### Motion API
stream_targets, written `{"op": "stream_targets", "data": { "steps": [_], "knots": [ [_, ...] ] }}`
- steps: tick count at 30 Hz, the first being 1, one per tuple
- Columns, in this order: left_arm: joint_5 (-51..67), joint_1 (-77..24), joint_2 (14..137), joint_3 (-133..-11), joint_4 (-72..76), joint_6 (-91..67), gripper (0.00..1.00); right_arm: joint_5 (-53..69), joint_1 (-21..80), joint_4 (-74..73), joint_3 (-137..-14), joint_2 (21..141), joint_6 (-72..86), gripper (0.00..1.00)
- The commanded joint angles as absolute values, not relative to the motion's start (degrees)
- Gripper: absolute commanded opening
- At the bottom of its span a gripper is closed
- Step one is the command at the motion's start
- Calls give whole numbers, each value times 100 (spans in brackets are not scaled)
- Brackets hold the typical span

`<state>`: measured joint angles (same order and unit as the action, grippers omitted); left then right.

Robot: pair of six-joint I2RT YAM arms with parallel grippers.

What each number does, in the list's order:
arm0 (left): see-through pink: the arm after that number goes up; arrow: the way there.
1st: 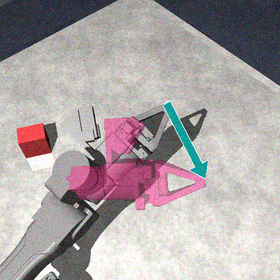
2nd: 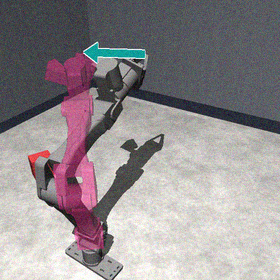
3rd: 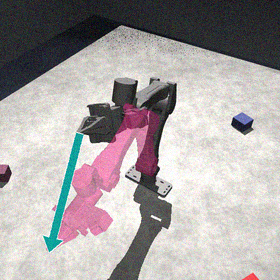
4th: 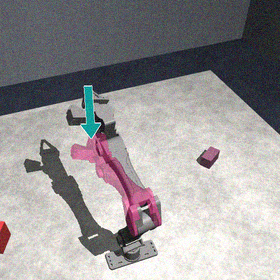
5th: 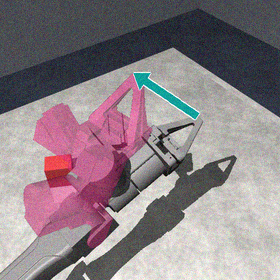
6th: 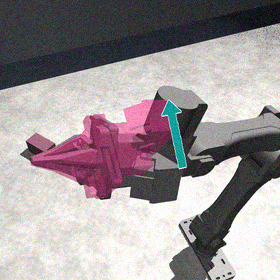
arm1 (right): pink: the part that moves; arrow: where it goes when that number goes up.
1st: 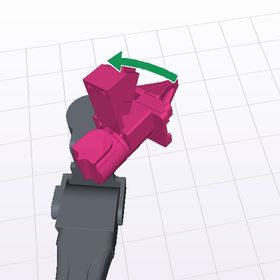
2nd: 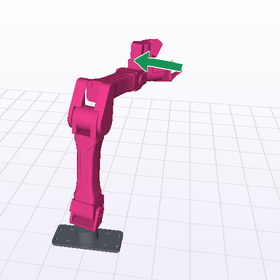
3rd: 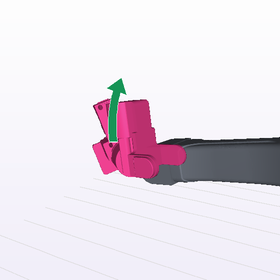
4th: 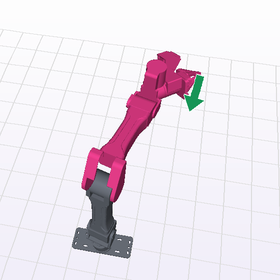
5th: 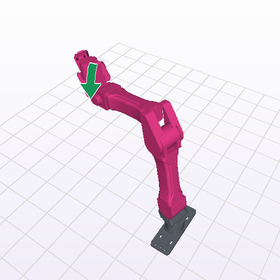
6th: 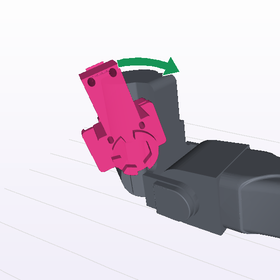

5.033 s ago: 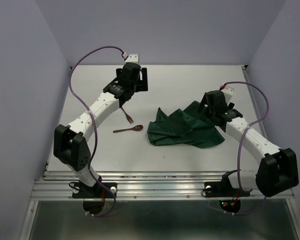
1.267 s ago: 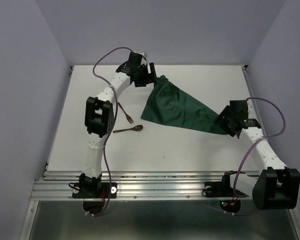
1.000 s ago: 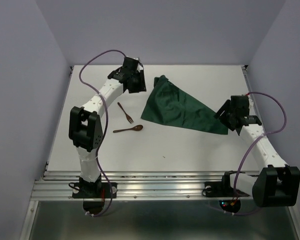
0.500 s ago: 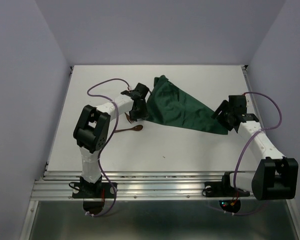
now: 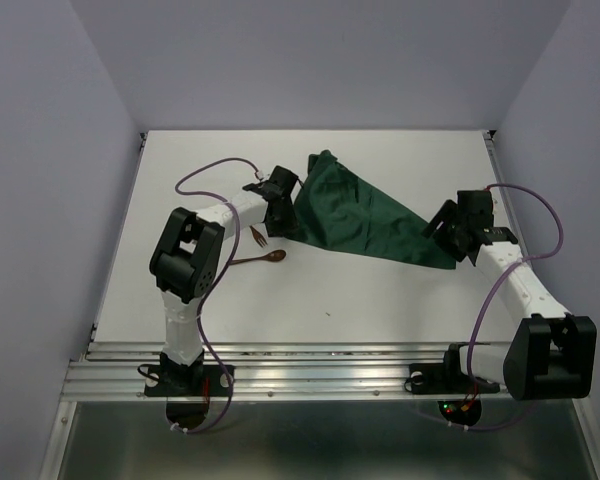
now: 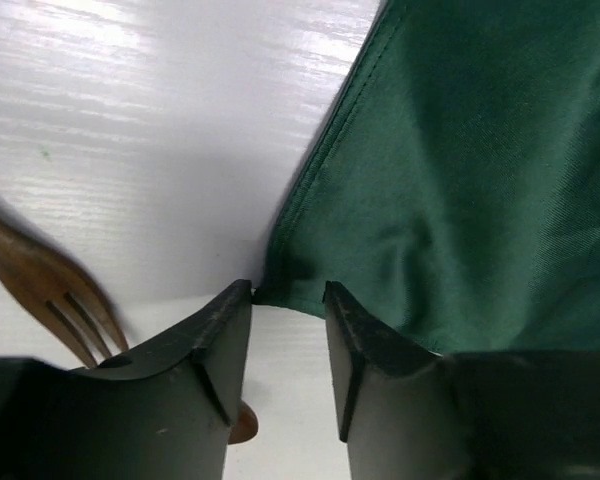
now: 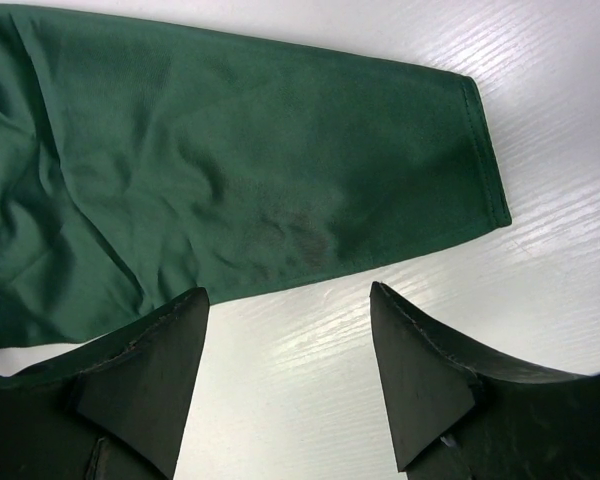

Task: Fold the napkin into a case and place the utensils inside
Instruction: Flatten out the crumpled napkin at the center of the board.

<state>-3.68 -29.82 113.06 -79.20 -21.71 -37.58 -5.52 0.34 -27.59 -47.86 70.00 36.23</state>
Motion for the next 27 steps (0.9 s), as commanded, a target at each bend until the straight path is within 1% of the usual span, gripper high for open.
{"op": "stream_targets", "data": {
  "steps": [1, 4, 5, 6, 9, 11, 12, 13, 16, 19, 21, 23, 27],
  "knots": [
    [-237, -2962, 11426, -7954, -1881, -3823, 45, -519, -9, -2514, -4799, 6935, 3604, 71],
    [-237, -2962, 11487, -8007, -1890, -3806, 40, -527, -9, -2514, -4755, 6882, 3612, 72],
    [-246, -2962, 11487, -8016, -1890, -3806, 34, -545, -9, -2514, -4737, 6856, 3612, 72],
    [-263, -2962, 11505, -8024, -1890, -3788, 31, -554, -9, -2522, -4729, 6855, 3612, 72],
    [-386, -2953, 11514, -8077, -1995, -3753, 29, -580, -9, -2540, -4685, 6838, 3612, 72],
    [-439, -2953, 11479, -8051, -2030, -3727, 34, -563, -9, -2531, -4658, 6820, 3621, 72],
    [-474, -2953, 11435, -8025, -2030, -3727, 41, -554, -9, -2540, -4658, 6829, 3630, 72],
    [-536, -2953, 11408, -8007, -2030, -3735, 55, -545, -9, -2531, -4650, 6820, 3630, 73],
    [-676, -2944, 11382, -7945, -2021, -3762, 63, -536, -9, -2540, -4684, 6855, 3639, 73],
    [-659, -2909, 11417, -7893, -1917, -3762, 64, -519, -9, -2540, -4728, 6899, 3630, 73],
    [-554, -2883, 11434, -7797, -1802, -3762, 60, -519, -9, -2531, -4755, 6926, 3621, 73],
    [-405, -2865, 11452, -7700, -1600, -3779, 54, -527, -9, -2540, -4772, 6934, 3612, 74],
    [-229, -2848, 11487, -7725, -1477, -3762, 35, -571, -9, -2549, -4703, 6943, 3612, 75]
  ]
}}
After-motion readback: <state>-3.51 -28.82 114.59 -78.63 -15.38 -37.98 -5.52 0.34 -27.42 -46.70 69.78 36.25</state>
